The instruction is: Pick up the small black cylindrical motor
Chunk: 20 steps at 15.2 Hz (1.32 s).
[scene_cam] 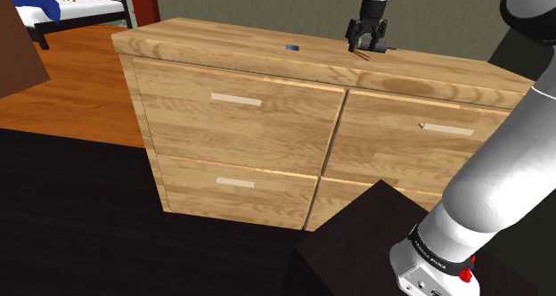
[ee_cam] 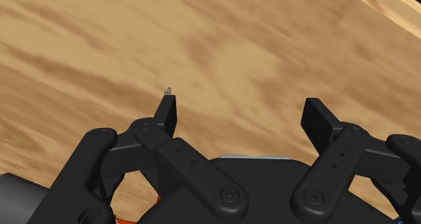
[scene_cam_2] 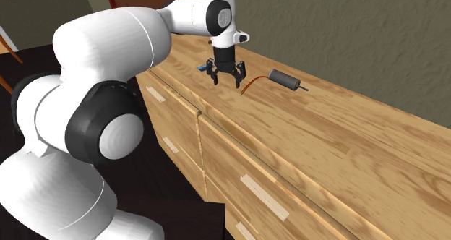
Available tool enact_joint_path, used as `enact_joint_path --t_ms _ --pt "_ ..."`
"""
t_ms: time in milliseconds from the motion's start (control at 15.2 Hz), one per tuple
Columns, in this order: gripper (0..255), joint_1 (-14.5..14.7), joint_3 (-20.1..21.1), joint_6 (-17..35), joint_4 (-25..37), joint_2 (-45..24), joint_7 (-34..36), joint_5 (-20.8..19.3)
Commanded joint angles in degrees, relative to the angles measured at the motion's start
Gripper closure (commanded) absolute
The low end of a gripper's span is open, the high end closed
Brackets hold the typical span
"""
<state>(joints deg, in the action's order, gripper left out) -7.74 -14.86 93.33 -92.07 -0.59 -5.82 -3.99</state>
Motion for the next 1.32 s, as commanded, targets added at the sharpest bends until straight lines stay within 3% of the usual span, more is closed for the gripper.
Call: enact_joint_path --t_ms 0,396,990,1056,1254 --pt "0 -1.2 -1.1 -1.5 6.3 -4.9 -0.2 1.3" --pt "0 -6.4 -3.6 -7.7 27.2 -19.9 -0.8 6.3" --pt "0 -5.5 -3.4 -0.5 17.5 -17.3 -0.2 5.5" --pt "255 -5.5 -3.4 -0.5 17.5 -17.3 -0.2 5.5" --pt "255 -5.4 -3.4 -0.5 17.3 -17.1 -0.2 5.4"
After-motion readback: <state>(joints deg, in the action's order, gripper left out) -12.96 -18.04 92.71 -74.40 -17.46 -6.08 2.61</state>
